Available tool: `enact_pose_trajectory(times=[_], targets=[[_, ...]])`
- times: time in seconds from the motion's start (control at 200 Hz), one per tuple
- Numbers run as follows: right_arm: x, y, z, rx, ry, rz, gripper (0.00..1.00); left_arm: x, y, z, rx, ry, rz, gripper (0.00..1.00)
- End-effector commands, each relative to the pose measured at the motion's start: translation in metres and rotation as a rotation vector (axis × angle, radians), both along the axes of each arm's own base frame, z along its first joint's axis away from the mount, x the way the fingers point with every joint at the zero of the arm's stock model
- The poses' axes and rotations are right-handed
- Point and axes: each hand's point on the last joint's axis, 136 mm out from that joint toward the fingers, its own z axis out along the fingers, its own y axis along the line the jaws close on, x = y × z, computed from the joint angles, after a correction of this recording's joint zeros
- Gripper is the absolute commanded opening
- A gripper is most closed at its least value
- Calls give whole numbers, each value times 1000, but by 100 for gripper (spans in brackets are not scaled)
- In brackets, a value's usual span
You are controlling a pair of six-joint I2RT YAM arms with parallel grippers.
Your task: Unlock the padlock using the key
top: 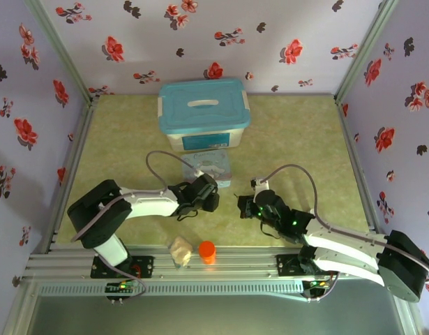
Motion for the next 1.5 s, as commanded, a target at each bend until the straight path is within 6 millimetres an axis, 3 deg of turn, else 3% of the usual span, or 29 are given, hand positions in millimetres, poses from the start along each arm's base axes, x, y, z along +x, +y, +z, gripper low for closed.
enact_pose_trajectory(times=[0.0,0.13,0.335,0.635,0.84,1.12,1.49], targets=[[4,-6,2,11,-13,-41,0,3,3,-5,60,-25,-6,40],[4,-7,0,16,-6,-47,0,4,1,-9,65,-22,-1,35],[3,-5,-2,36,7,-50,0,2,1,4,27,-32,14,26],[2,5,-12,78,48,-38,0,4,-2,7,-43,-32,77,17],[-4,25,-22,213,212,-56,0,8,-11,30,-225,-49,158,12],[-6,40,-23,348,254,-36,0,8,-11,53,-411,-34,259,0],[-4,61,-11,637,356,-48,0,14,-10,82,-624,-41,361,0]])
